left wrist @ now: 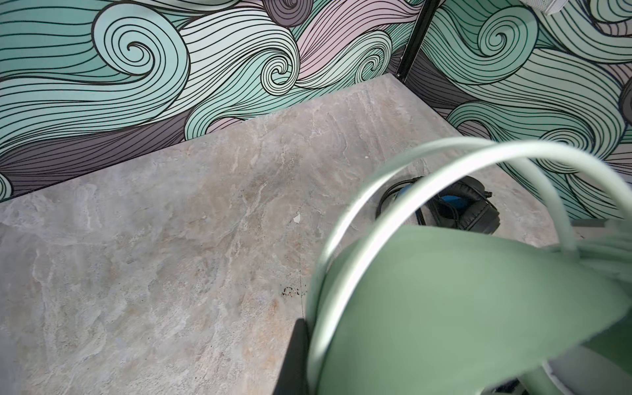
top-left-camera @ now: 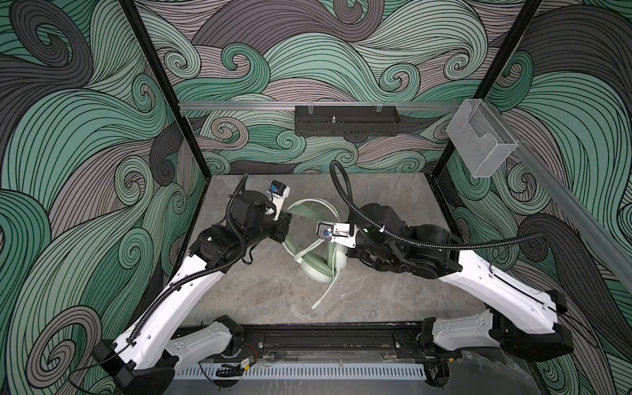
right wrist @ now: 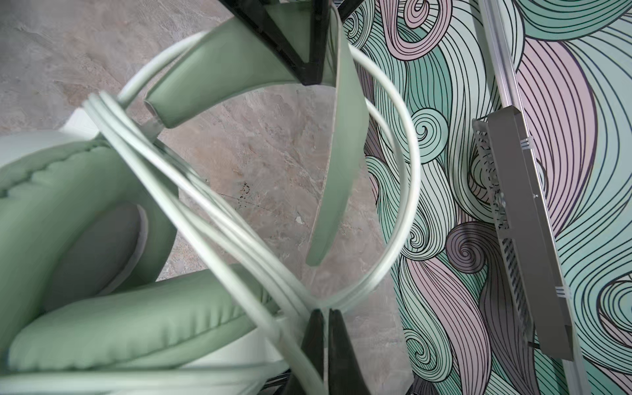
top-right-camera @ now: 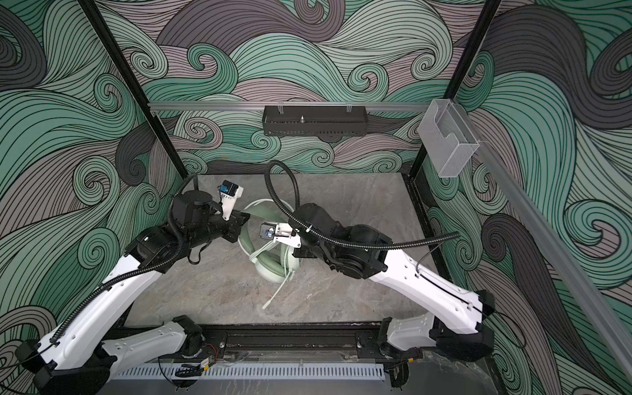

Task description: Wrap the headphones

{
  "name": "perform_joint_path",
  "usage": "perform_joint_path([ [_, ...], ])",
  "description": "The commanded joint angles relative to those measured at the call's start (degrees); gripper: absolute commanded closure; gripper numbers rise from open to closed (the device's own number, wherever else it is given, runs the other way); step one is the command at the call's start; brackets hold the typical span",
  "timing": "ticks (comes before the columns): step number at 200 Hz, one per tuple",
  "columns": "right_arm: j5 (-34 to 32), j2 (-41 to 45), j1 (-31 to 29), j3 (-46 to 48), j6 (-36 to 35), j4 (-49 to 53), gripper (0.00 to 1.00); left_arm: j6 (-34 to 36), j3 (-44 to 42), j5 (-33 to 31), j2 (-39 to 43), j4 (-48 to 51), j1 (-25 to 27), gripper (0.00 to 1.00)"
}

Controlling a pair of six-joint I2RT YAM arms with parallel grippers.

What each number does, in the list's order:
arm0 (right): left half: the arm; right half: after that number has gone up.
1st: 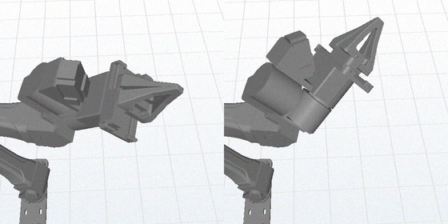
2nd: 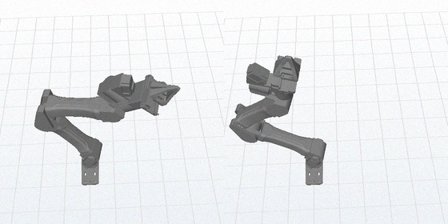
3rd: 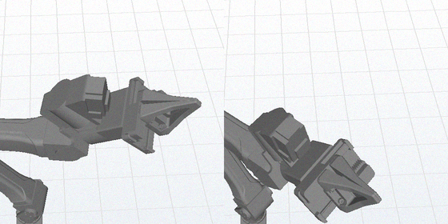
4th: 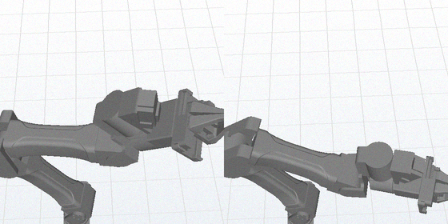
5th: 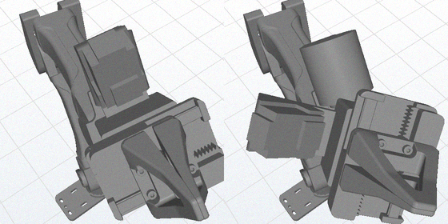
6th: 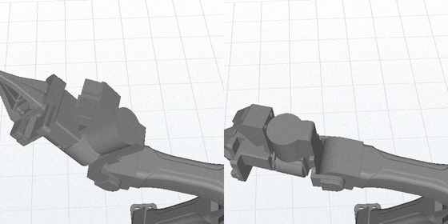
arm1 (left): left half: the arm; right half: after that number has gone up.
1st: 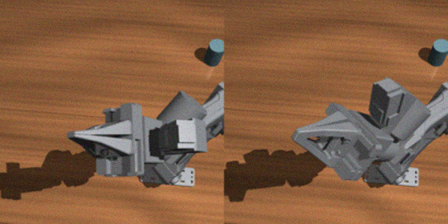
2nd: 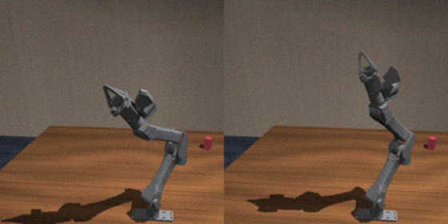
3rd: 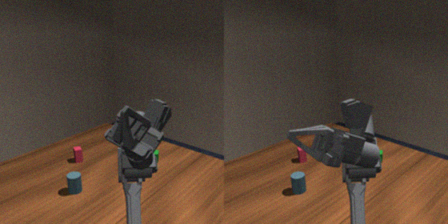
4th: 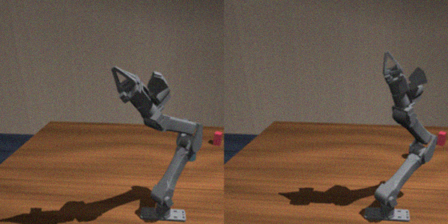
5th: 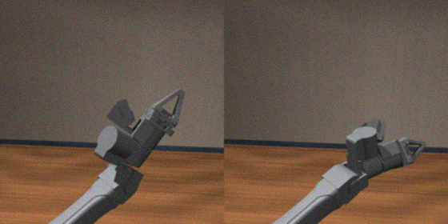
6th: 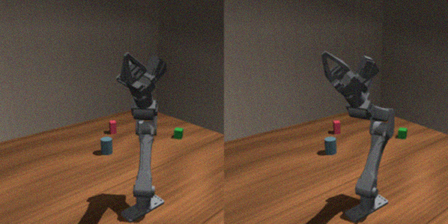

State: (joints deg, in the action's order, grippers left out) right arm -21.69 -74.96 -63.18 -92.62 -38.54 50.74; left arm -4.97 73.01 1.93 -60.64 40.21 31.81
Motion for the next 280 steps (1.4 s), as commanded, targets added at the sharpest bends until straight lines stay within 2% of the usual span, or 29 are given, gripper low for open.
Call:
perform_joint_path([
  [1,-2.00,1.59,1.95,0.57,1.44,-3.21,0.94,0.50,2.43,5.07,1.62,4.23,-0.44,1.00],
  [41,-4.90,1.74,2.07,3.15,-1.44,-3.88,0.91,-0.36,4.21,2.55,-0.62,6.86,-0.44,1.00],
  [116,-4.78,3.60,2.42,8.03,1.55,-6.01,0.86,-2.24,5.67,2.57,-2.56,7.42,-0.70,1.00],
  [237,6.02,8.73,8.66,20.47,13.24,-14.38,0.85,-7.08,5.98,3.62,-1.93,6.08,-1.49,1.00],
  [259,6.10,10.11,9.92,21.54,15.85,-14.80,0.79,-9.11,6.09,1.21,-2.45,7.22,-2.09,1.00],
  [280,5.03,11.94,12.61,22.84,19.21,-14.70,0.69,-11.85,5.71,-0.36,-3.08,8.06,-3.71,1.00],
])
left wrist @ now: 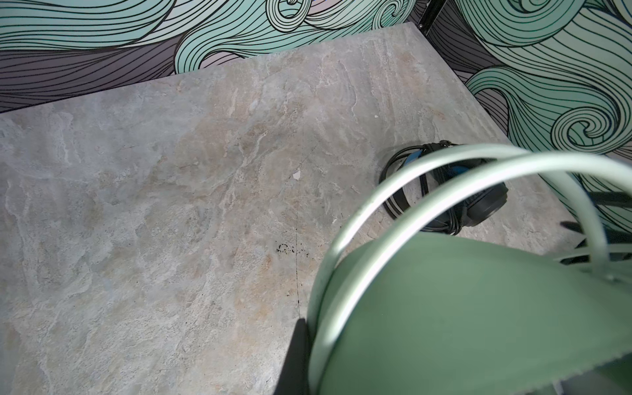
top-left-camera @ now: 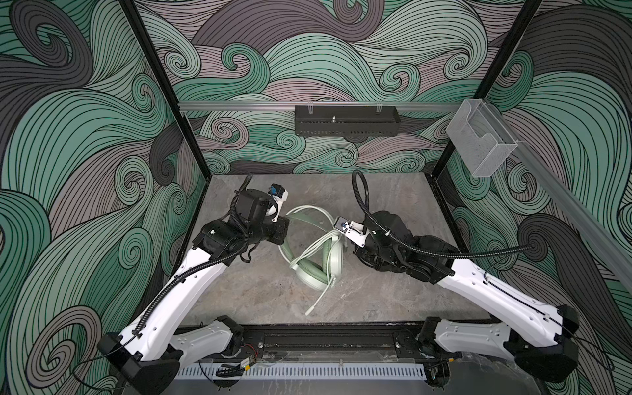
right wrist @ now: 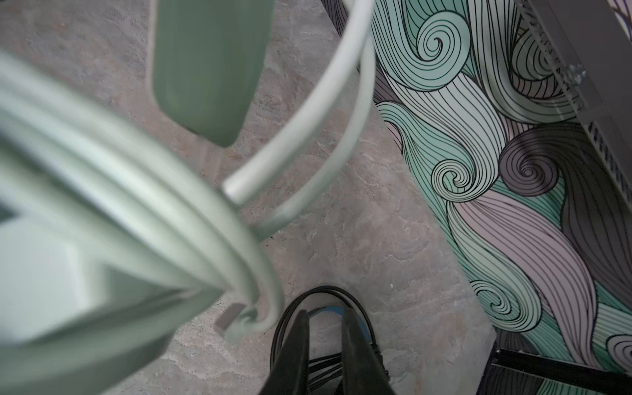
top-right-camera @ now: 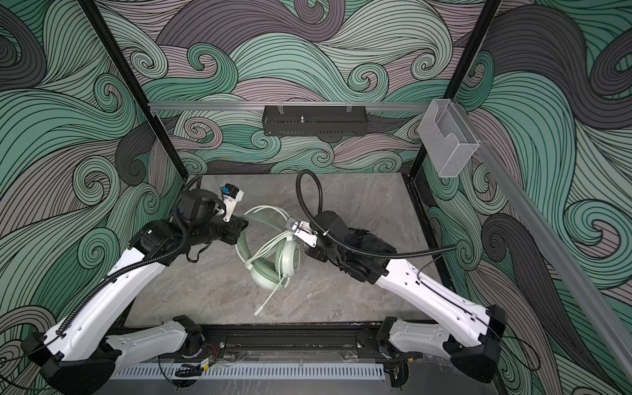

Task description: Wrap the headphones

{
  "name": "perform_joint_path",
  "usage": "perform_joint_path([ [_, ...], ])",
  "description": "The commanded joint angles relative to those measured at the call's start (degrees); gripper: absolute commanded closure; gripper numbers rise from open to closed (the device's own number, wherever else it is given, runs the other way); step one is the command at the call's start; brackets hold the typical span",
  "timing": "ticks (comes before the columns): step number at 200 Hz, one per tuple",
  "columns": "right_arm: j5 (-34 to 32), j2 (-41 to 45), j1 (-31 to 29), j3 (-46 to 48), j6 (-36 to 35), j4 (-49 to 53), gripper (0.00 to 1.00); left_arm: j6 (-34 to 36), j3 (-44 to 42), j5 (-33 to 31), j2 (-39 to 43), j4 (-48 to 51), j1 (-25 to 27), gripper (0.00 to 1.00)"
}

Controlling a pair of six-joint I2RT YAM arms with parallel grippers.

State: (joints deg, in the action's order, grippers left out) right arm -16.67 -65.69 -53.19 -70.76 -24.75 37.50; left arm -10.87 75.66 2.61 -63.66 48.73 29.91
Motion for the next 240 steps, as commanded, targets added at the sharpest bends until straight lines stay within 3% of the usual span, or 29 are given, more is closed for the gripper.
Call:
perform_joint_path([
  [1,-0.06,2.76,2.77,1.02,5.59,-1.46,0.69,-6.06,3.03,-1.12,-0.10,-0.47,-1.89,1.00],
  [33,-0.11,5.60,7.88,2.07,10.75,-0.11,0.55,-10.21,0.64,-1.82,-1.22,-3.20,-4.97,1.00],
  [94,-1.45,6.28,8.63,2.18,13.09,1.00,0.45,-14.00,-1.35,-6.66,-9.58,-12.36,-8.99,1.00],
  [147,-0.21,5.66,9.56,2.14,16.24,0.61,0.35,-18.31,3.47,-3.47,-24.26,-18.87,-9.74,1.00],
  [180,0.05,6.00,10.45,2.46,16.20,0.31,0.34,-20.27,5.72,0.56,-32.17,-18.15,-9.78,1.00],
  [240,0.97,5.86,11.13,3.60,18.12,-0.54,0.32,-27.53,0.95,2.96,-36.24,-24.19,-8.61,1.00],
])
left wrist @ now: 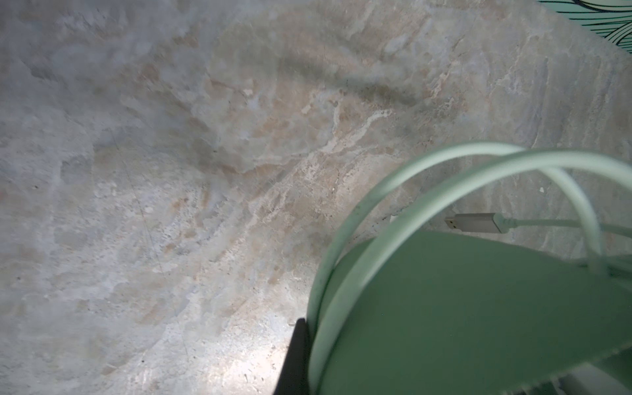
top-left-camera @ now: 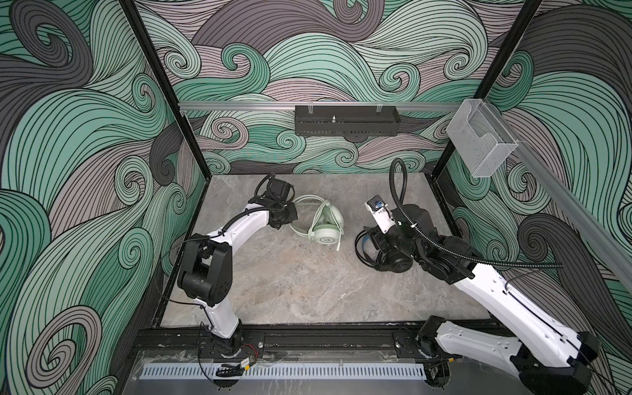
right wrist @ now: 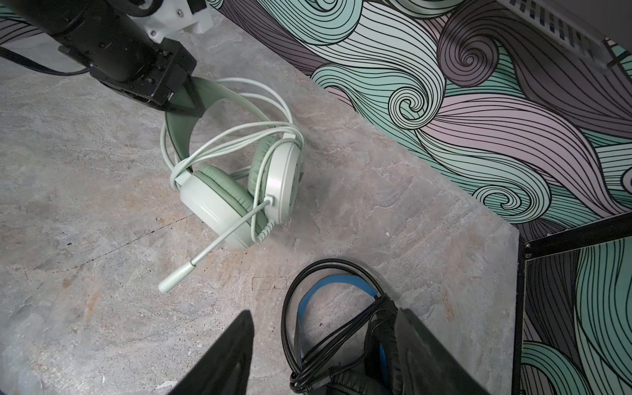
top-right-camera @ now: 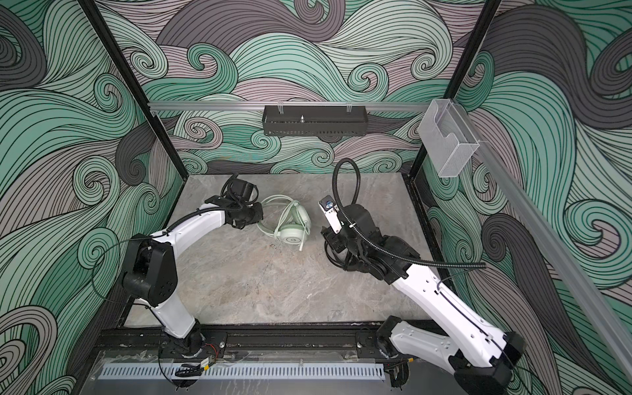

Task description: Wrap the headphones

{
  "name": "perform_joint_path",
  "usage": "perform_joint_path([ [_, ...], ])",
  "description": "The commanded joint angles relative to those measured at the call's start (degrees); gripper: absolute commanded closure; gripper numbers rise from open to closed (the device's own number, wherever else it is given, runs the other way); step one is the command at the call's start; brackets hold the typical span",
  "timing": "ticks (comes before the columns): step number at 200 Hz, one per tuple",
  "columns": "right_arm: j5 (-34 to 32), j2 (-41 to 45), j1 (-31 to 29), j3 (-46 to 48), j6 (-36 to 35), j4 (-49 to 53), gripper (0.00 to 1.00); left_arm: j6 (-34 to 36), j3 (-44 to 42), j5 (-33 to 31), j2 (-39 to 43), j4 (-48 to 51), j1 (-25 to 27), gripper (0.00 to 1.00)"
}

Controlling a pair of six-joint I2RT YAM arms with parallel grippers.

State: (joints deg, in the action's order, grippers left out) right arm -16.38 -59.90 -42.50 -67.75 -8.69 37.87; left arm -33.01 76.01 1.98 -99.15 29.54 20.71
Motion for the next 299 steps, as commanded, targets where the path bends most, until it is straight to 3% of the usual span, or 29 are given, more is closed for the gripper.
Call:
perform_joint_path([
  [1,0.71,0.06,0.47,0.59,2.08,-0.89,0.32,-5.39,0.53,3.53,-0.76,-5.01,0.62,1.00],
  [29,3.18,-0.06,0.58,2.11,5.94,-3.27,0.26,-4.77,-3.89,2.27,-0.61,-8.30,1.61,1.00],
  [50,5.63,0.35,0.57,5.33,9.63,-6.99,0.13,-5.18,-6.66,1.83,-0.75,-9.20,1.94,1.00],
  [179,3.56,2.15,4.53,6.30,9.40,-8.00,0.12,-6.95,-15.49,-0.73,-3.24,-12.03,2.93,1.00],
  [237,2.06,2.90,5.91,5.63,7.91,-8.16,0.11,-5.69,-16.23,-4.74,-0.73,-9.24,2.96,0.69],
  [265,0.88,2.71,7.35,5.04,7.89,-8.57,0.11,-4.74,-16.63,-5.83,1.48,-8.04,2.92,0.41],
  [282,0.45,2.17,8.75,5.03,8.44,-9.40,0.10,-4.35,-17.12,-6.78,3.15,-7.43,2.85,0.31],
  [291,-0.15,1.80,9.62,5.27,9.00,-10.13,0.09,-4.09,-17.03,-7.51,4.00,-6.49,2.85,0.28],
  [299,-0.55,1.47,10.72,5.78,9.91,-10.97,0.01,-3.68,-17.16,-8.27,5.01,-5.88,2.89,0.23],
])
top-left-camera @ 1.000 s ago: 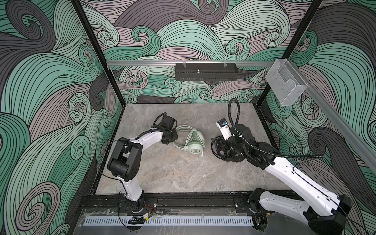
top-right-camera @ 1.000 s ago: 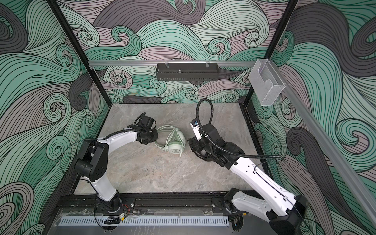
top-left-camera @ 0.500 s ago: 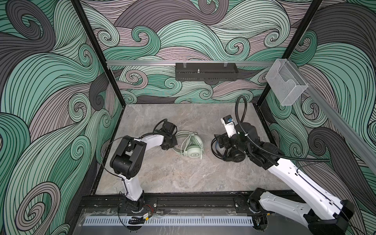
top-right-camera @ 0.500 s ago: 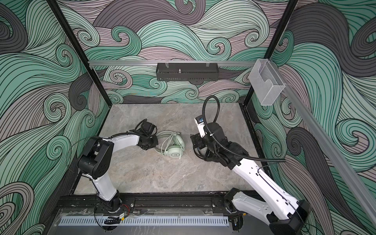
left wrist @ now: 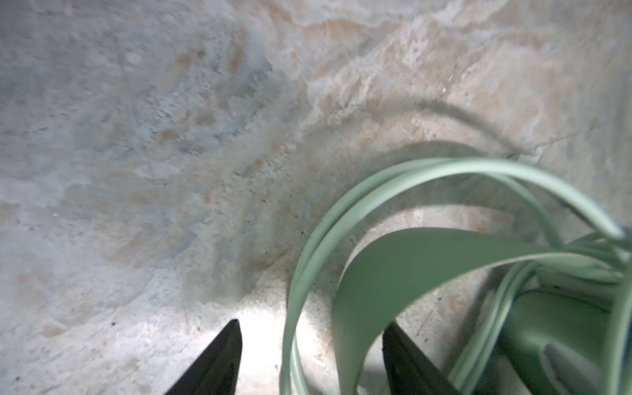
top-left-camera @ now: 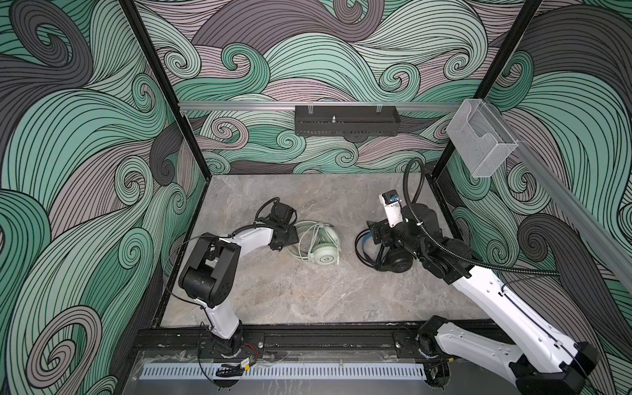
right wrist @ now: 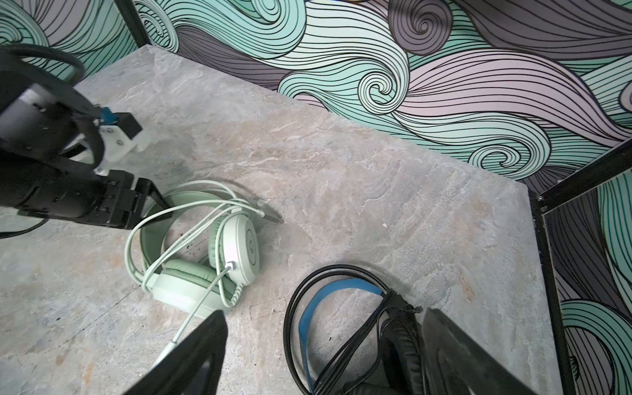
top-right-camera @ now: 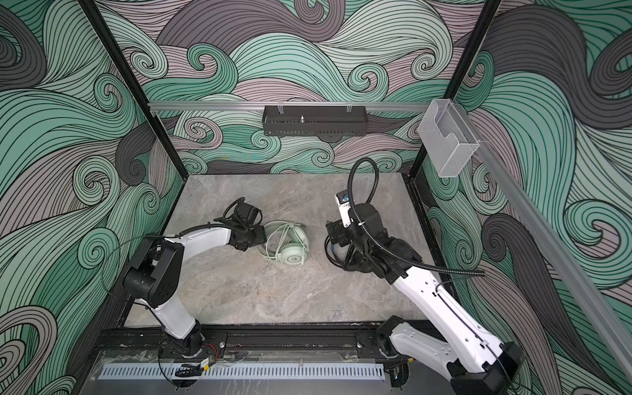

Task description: Wrap the headphones

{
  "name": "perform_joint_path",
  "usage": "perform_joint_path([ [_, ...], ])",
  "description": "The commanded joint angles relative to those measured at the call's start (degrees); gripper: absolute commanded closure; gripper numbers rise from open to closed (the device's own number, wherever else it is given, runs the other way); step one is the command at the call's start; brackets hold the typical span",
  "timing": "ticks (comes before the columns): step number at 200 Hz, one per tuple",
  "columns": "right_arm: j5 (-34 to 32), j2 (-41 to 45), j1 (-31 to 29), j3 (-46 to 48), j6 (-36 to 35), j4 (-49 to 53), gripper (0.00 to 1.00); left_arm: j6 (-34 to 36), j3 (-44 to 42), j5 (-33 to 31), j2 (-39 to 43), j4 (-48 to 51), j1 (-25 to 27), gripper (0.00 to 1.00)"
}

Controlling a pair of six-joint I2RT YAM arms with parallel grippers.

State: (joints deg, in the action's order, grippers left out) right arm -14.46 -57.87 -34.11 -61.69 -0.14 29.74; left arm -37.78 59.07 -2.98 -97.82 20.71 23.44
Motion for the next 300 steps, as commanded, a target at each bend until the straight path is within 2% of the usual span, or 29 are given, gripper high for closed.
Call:
perform_joint_path([
  [1,-2.54,-0.62,2.44,-0.23,1.46,-2.93,0.01,1.15,-0.25,-3.41,3.81,3.07,0.14,0.23],
  [23,-4.85,-1.45,5.45,2.66,3.27,-7.33,0.01,3.11,-0.43,-5.76,7.51,5.86,-0.05,0.13],
  [43,-8.17,-1.20,9.80,9.41,4.32,-18.40,0.01,7.41,-0.51,-8.03,11.82,8.55,-0.13,0.09],
  [59,-8.72,-2.58,16.14,14.43,6.82,-26.24,0.01,12.22,-0.63,-10.53,15.35,10.16,-0.17,0.05],
  [81,-14.15,-8.64,24.19,17.13,11.55,-30.47,0.01,18.51,-0.57,-15.60,19.62,12.10,-1.54,0.01],
  [110,-5.70,-15.89,31.10,20.11,10.10,-39.09,0.01,21.19,-2.85,-15.94,23.09,8.52,-9.70,0.02],
  [122,-5.02,-18.44,31.79,21.17,9.78,-40.79,0.01,21.39,-3.69,-15.60,23.30,6.16,-13.27,0.01],
  [146,-2.30,-22.07,32.02,22.33,6.42,-42.59,0.01,20.73,-3.26,-20.22,21.05,2.98,-18.09,0.02],
  [166,0.23,-24.36,32.35,24.55,3.06,-48.87,0.01,22.99,-4.83,-22.58,18.82,-2.44,-21.17,0.01],
  [178,1.89,-26.42,32.83,24.75,2.85,-51.08,0.01,26.06,-7.62,-22.78,17.73,-9.57,-22.15,0.01],
  [205,3.23,-31.51,33.27,26.57,2.88,-58.19,0.01,33.53,-18.45,-21.43,15.58,-33.67,-22.30,0.01],
  [218,3.73,-31.21,32.69,25.40,2.08,-55.42,0.01,32.26,-19.04,-19.48,12.57,-36.13,-22.97,0.01],
  [231,4.99,-30.44,32.70,27.92,1.53,-59.25,0.01,32.39,-20.95,-18.75,10.46,-40.30,-22.91,0.01],
  [245,6.61,-28.86,32.66,32.65,0.86,-66.50,0.01,34.37,-25.61,-17.09,9.23,-50.13,-23.04,0.01],
  [258,6.89,-28.55,32.71,36.07,0.76,-72.05,0.01,32.58,-26.56,-16.39,11.21,-48.37,-23.30,0.01],
  [276,7.01,-30.28,32.79,39.10,0.53,-79.32,0.01,33.03,-28.04,-15.30,11.25,-51.49,-23.66,0.01],
  [300,6.20,-30.55,32.07,38.84,-0.03,-78.88,0.01,32.86,-27.64,-15.02,11.11,-50.77,-23.88,0.01],
])
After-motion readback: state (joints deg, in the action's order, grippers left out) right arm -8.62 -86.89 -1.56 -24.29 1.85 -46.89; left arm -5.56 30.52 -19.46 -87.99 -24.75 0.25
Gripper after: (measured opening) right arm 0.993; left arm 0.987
